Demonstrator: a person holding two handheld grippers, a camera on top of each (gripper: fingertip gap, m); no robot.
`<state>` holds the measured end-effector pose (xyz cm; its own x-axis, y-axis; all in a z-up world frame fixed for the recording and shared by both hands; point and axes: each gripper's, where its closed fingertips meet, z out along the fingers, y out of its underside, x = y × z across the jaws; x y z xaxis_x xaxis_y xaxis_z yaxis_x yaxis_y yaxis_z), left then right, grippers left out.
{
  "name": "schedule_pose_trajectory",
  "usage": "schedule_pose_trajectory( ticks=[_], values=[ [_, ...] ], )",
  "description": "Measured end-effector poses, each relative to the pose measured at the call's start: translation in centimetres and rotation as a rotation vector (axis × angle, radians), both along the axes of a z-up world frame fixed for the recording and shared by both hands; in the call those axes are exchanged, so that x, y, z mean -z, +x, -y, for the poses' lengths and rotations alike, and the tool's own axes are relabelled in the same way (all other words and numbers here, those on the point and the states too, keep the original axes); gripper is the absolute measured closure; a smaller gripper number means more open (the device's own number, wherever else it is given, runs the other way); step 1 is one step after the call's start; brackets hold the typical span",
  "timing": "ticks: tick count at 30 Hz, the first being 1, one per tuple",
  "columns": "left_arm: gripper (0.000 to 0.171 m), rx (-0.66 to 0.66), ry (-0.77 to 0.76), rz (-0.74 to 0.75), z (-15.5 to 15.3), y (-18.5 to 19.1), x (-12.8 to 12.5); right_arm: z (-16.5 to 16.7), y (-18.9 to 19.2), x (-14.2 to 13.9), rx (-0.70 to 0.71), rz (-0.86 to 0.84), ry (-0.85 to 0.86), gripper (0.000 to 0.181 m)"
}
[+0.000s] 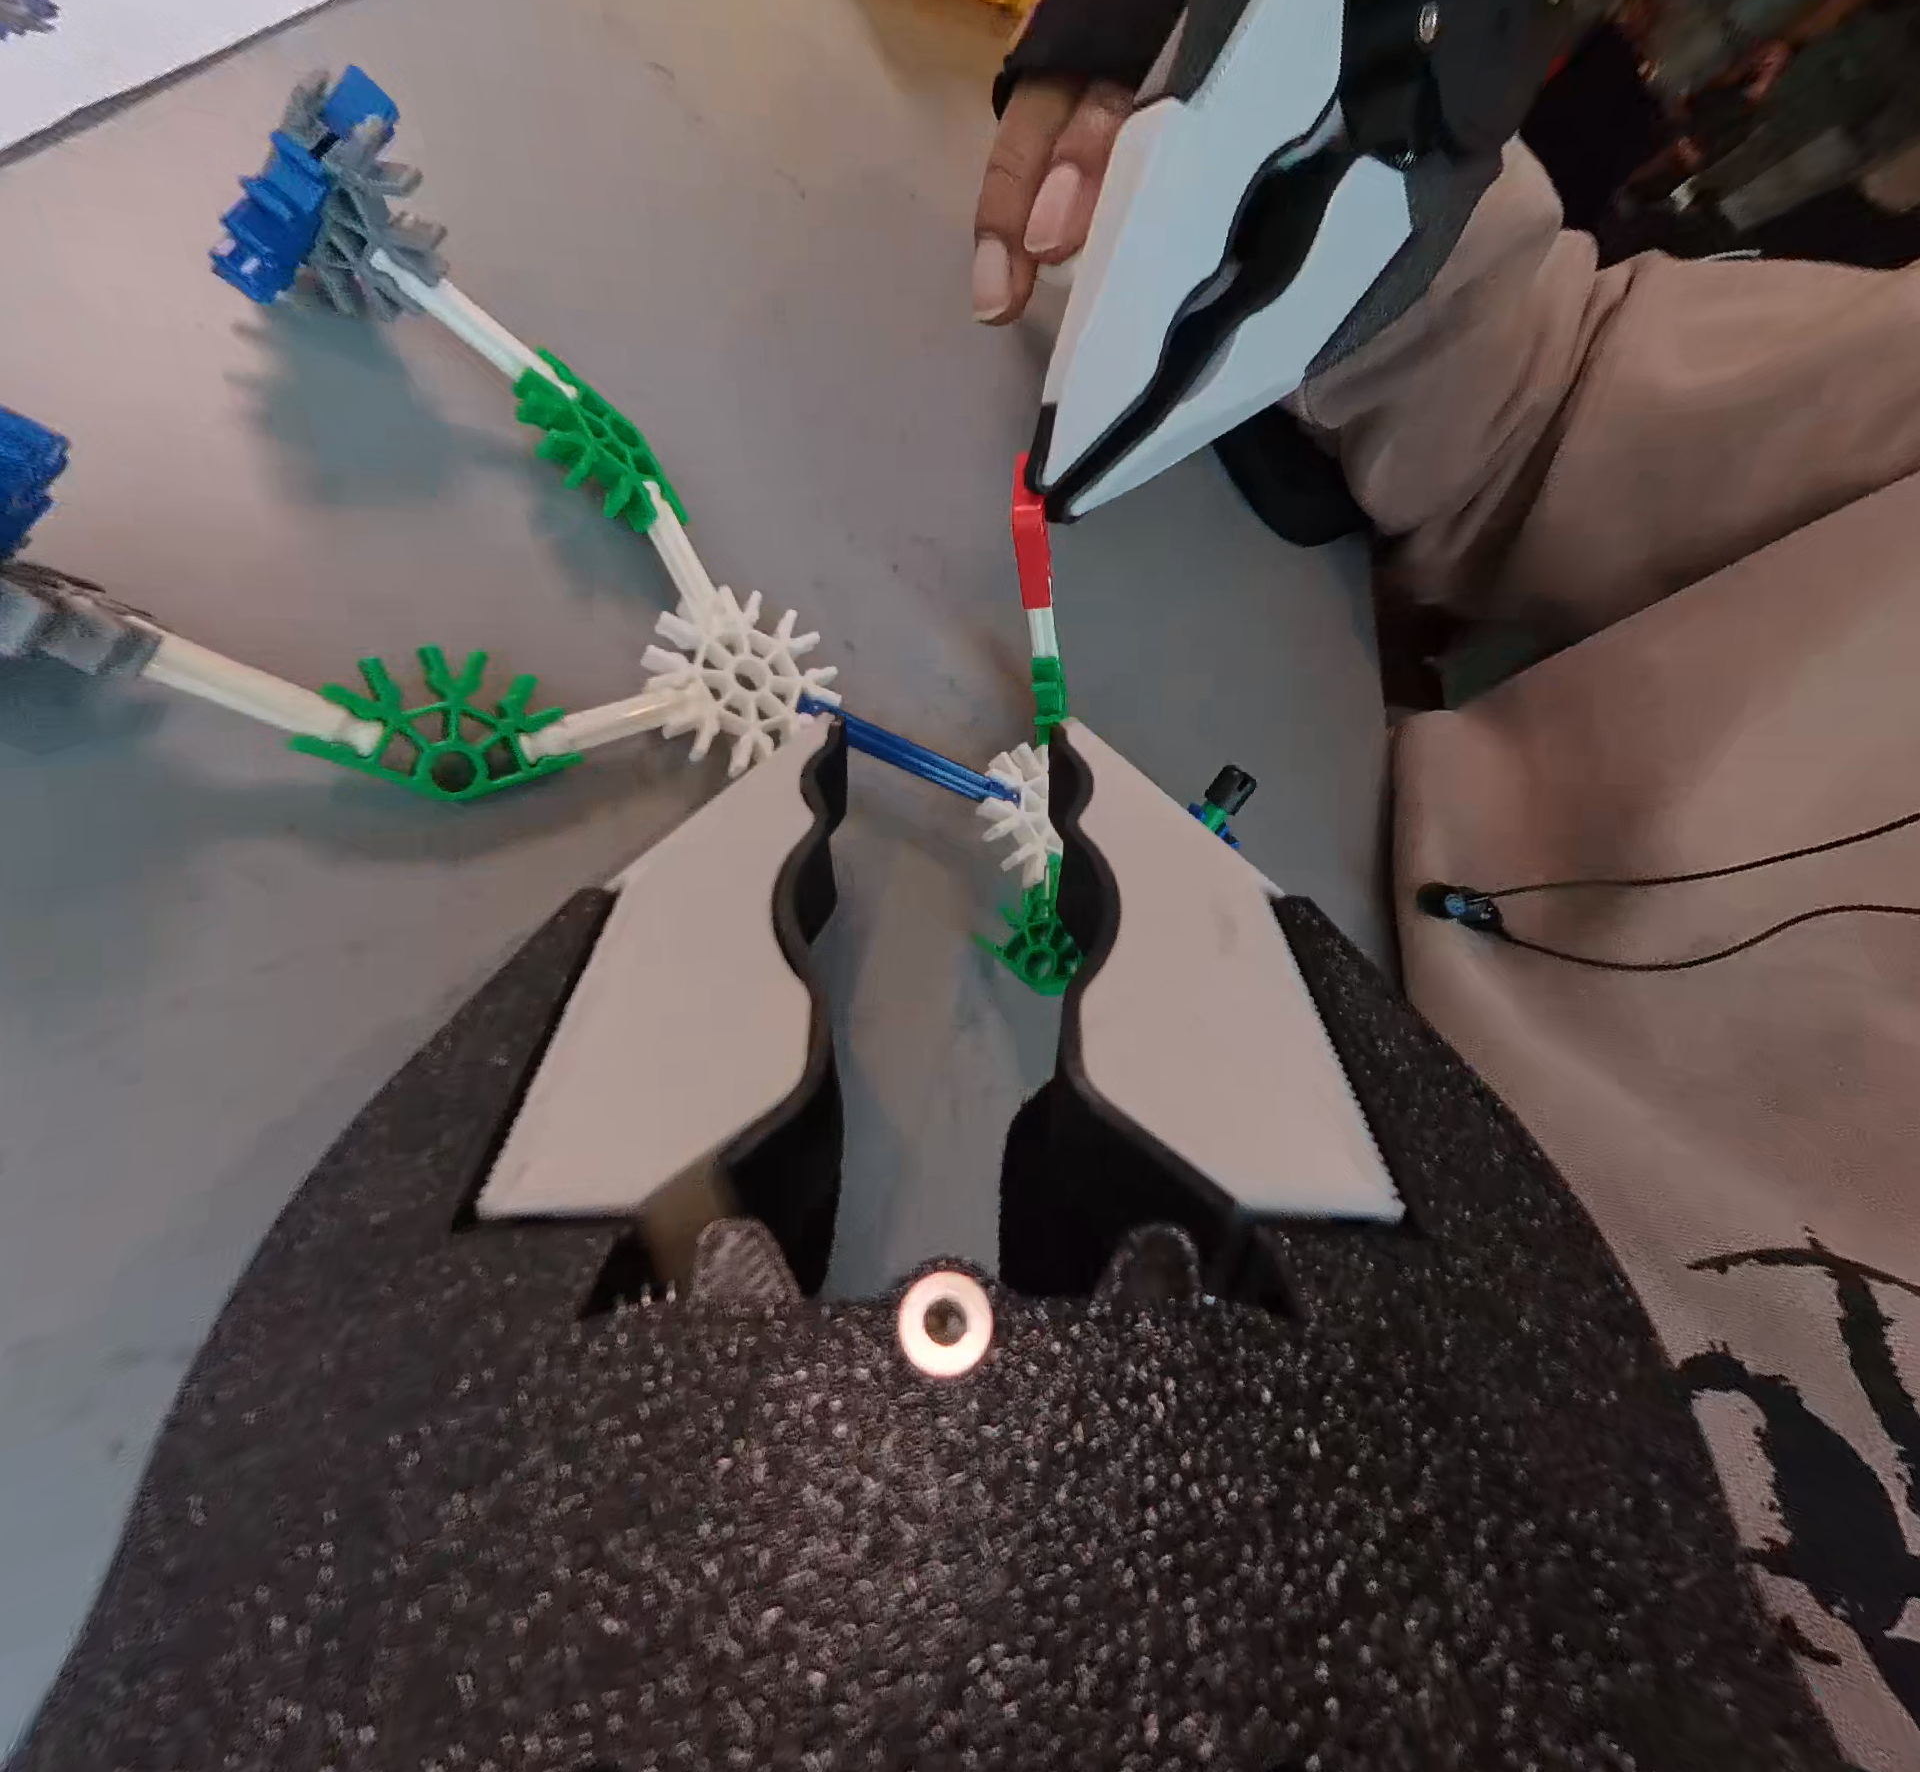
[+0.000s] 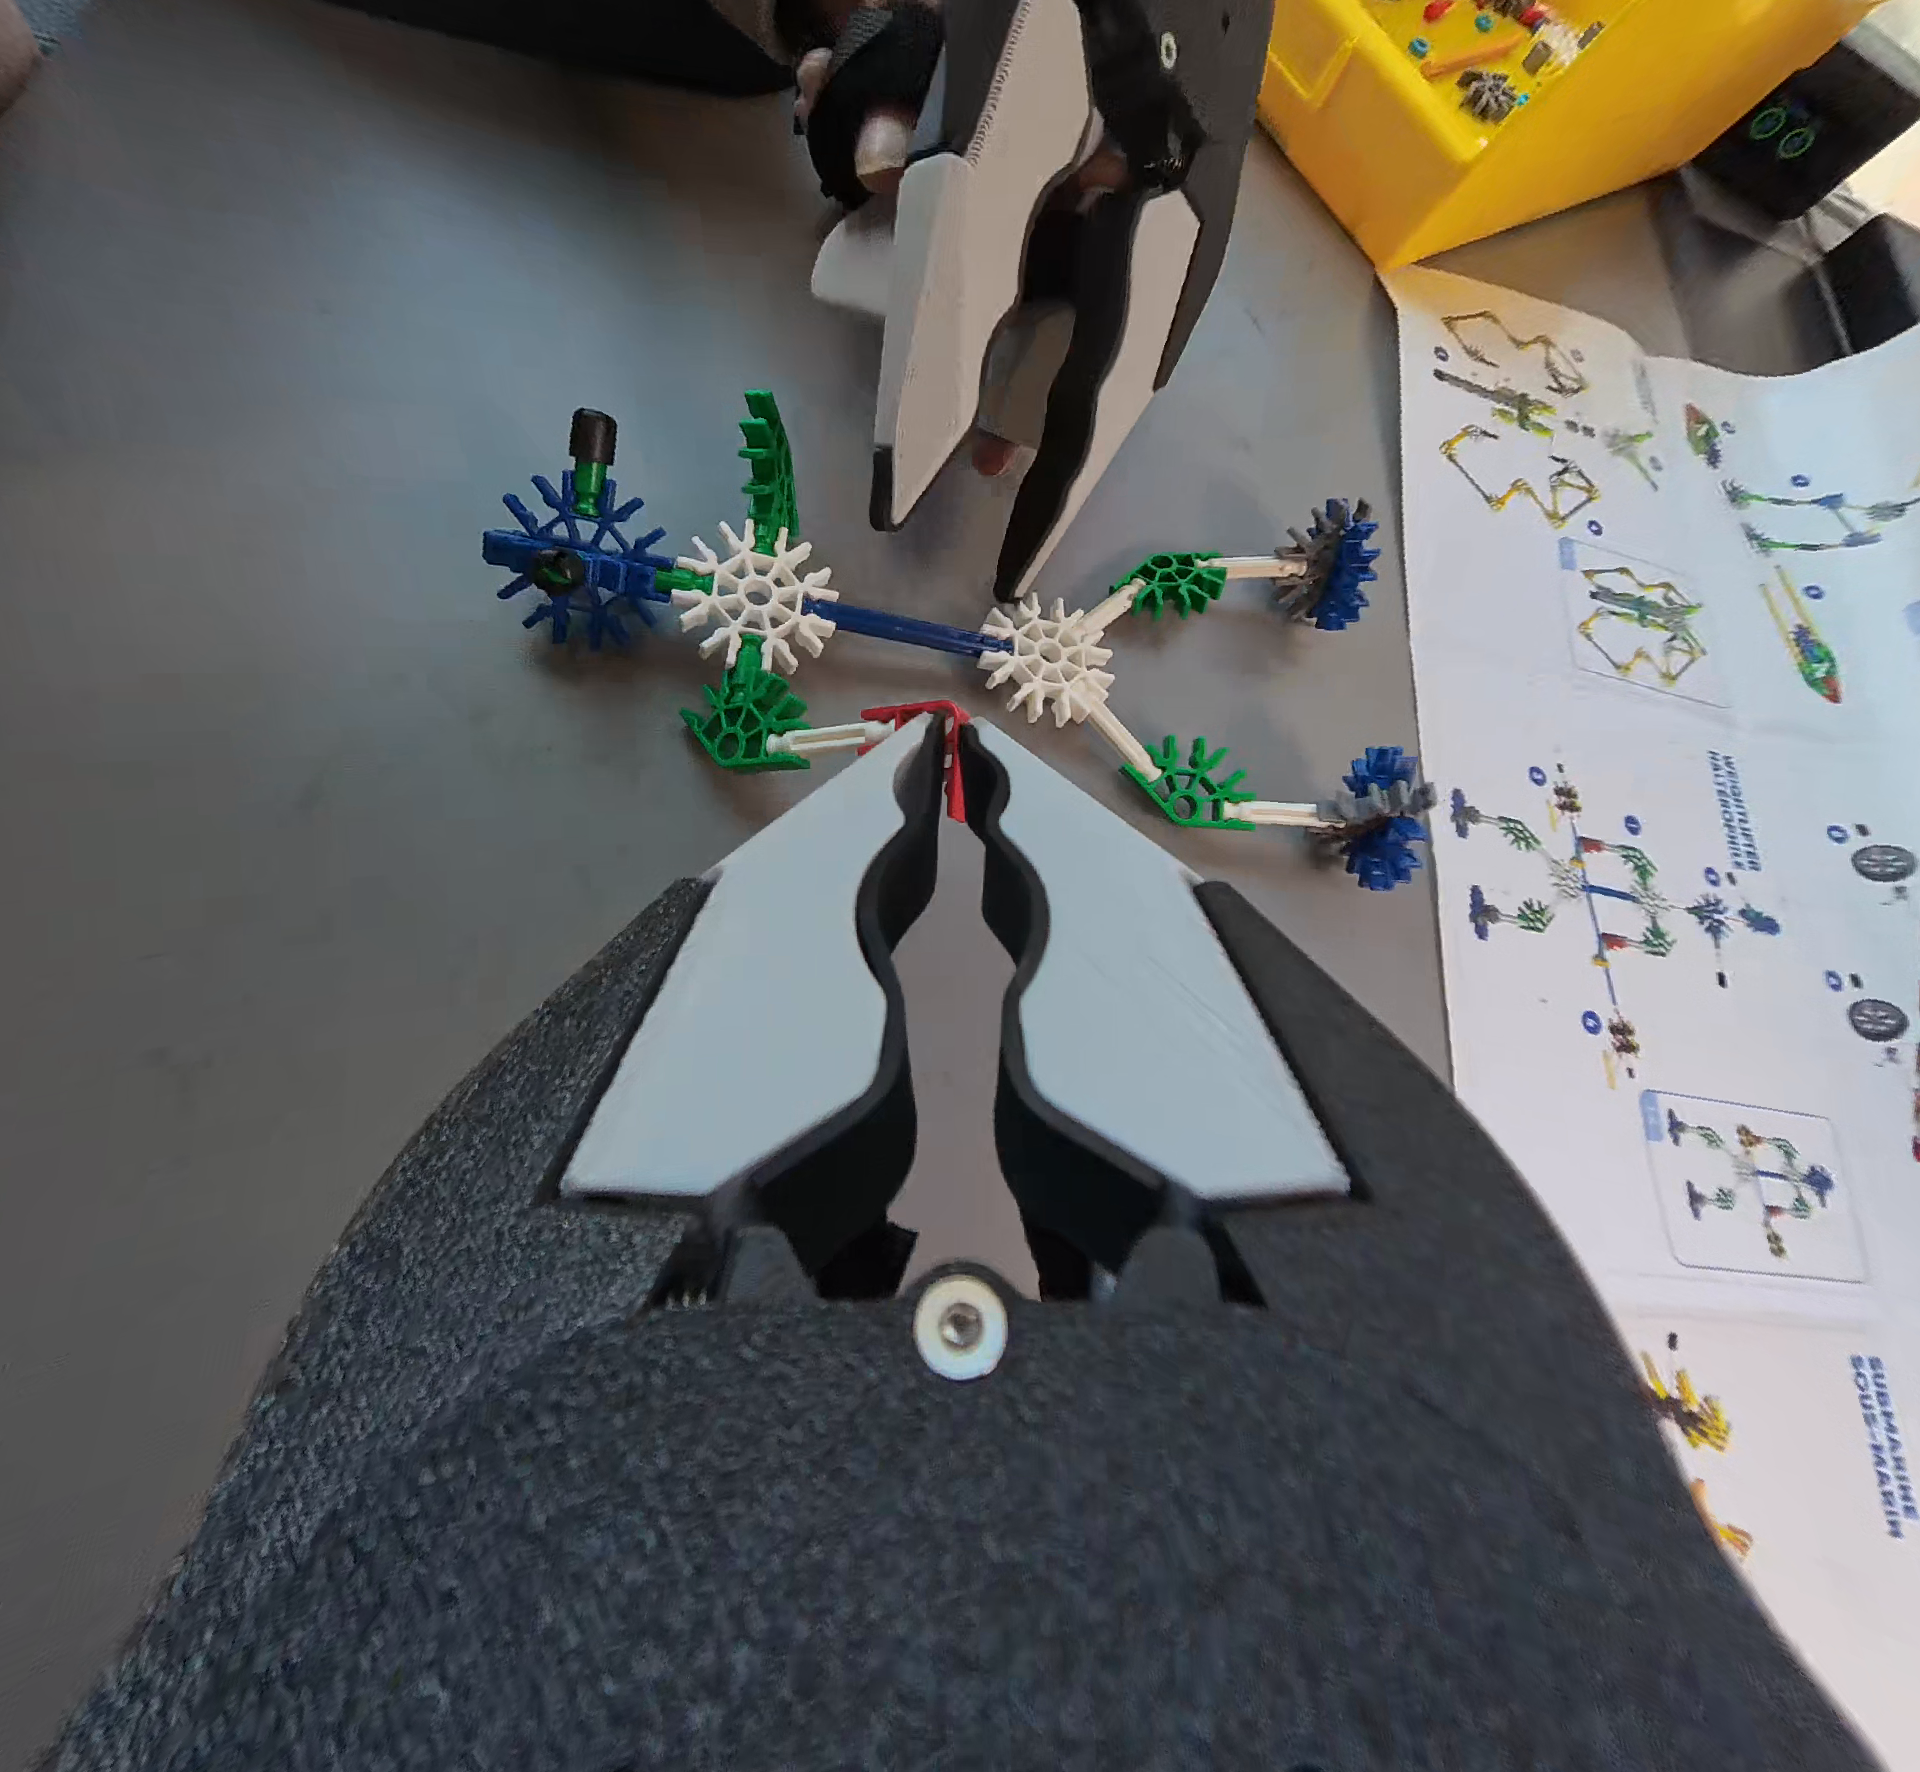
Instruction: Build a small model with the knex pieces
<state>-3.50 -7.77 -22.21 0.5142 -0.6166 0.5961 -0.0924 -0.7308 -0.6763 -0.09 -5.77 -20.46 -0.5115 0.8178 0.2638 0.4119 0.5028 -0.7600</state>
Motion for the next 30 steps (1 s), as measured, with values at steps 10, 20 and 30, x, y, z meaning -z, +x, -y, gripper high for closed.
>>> schedule_pose_trajectory(
  ticks=[10, 20, 30],
  values=[
    [0.138, 0.074, 0.208, -0.126, 0.4, 3.8, -0.9, 1.3, 0.2, -2.2, -0.032, -0.064, -0.159, 0.181],
    [0.142, 0.069, 0.206, -0.251, 0.2, 4.6, 0.9, -0.1, 0.6, 3.6, 0.089, 0.273, -0.328, 0.14],
    [0.143, 0.073, 0.215, -0.251, 0.3, 4.5, 0.9, 1.4, 0.1, 1.3, 0.003, 0.153, -0.157, 0.163]
  ],
)
